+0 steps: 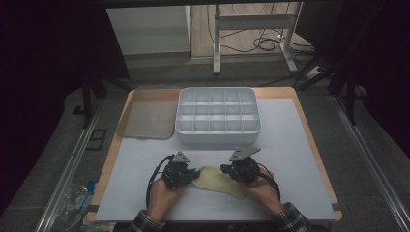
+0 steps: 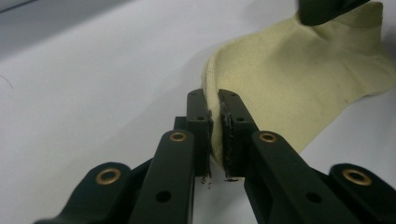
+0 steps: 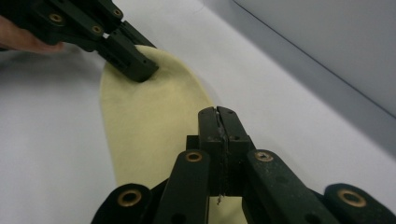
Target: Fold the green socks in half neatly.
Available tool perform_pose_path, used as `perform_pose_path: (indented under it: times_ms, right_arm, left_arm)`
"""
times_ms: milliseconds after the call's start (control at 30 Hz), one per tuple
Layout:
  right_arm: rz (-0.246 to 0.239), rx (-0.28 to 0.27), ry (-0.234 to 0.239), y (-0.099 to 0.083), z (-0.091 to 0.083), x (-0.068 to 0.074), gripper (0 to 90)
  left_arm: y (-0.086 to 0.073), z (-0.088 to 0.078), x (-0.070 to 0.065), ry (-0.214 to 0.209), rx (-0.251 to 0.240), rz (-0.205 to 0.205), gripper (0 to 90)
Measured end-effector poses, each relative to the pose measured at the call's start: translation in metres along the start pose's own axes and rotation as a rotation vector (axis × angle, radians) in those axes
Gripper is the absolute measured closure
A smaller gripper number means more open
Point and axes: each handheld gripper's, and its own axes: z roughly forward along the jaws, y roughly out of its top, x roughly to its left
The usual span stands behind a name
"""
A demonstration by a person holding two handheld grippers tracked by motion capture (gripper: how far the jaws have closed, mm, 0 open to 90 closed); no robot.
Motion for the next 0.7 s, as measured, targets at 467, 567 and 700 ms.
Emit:
perform_pose_path:
  times_ms: [467, 567, 700]
  right_arm:
    - [-0.043, 0.041, -0.036, -0.003, 0.027, 0.002, 89.4]
    - [-0.054, 0.041, -0.024, -0.004, 0.026, 0.008, 89.4]
    - [-0.061, 0.039, -0.008, -0.005, 0.026, 0.012, 89.4]
  left_arm:
    - [0.004, -0.004, -0.002, -0.004, -0.009, 0.015, 84.6]
    - [0.004, -0.004, -0.002, -0.004, -0.006, 0.013, 84.7]
    - [0.005, -0.003, -0.002, -0.003, -0.005, 0.013, 84.9]
